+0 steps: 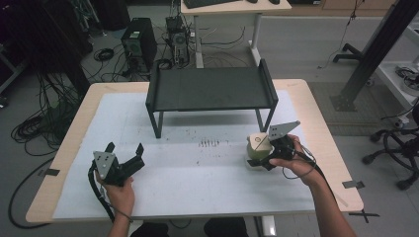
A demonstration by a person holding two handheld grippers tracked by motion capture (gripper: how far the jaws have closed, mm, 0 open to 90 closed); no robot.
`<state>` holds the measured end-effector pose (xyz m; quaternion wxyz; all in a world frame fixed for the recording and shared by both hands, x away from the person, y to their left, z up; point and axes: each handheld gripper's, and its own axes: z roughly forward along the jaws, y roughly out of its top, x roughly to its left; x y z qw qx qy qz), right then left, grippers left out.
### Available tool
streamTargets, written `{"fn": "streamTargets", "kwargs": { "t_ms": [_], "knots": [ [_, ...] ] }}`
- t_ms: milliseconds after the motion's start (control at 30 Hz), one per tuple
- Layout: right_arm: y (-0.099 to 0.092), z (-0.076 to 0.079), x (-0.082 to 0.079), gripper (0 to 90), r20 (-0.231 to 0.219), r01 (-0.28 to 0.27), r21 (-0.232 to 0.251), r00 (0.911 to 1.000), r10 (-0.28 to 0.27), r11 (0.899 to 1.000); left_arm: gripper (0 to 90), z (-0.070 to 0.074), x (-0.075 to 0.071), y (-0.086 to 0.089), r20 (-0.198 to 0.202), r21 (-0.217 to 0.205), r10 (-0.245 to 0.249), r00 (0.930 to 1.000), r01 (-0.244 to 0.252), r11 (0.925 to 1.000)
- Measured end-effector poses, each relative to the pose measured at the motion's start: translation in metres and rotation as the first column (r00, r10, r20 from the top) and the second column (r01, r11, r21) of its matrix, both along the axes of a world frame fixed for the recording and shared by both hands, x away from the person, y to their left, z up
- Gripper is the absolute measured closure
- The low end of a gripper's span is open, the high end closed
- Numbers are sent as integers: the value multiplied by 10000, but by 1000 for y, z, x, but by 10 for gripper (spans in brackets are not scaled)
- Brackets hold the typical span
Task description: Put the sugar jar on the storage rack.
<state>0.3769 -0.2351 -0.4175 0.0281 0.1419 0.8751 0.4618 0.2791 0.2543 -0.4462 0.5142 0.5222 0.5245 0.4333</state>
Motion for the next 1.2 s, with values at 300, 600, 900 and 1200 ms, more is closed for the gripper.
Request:
{"fn": "streamTargets", "kwargs": {
  "t_ms": [300,600,900,1200],
  "knots": [
    [0,0,0,216,165,-58,-71,9998,60,10000,29,0,0,-1,-13,55,-3,10000,3,10000],
    [0,1,0,219,176,-79,-73,9998,80,9999,29,0,0,-1,-14,90,-15,10000,15,10000],
    [0,1,0,219,174,-90,-74,9998,91,9999,30,0,0,0,-2,49,-3,10000,3,10000],
    [0,1,0,220,186,-104,-92,9998,106,9999,30,0,0,0,7,21,-4,10000,4,10000]
  ]
}}
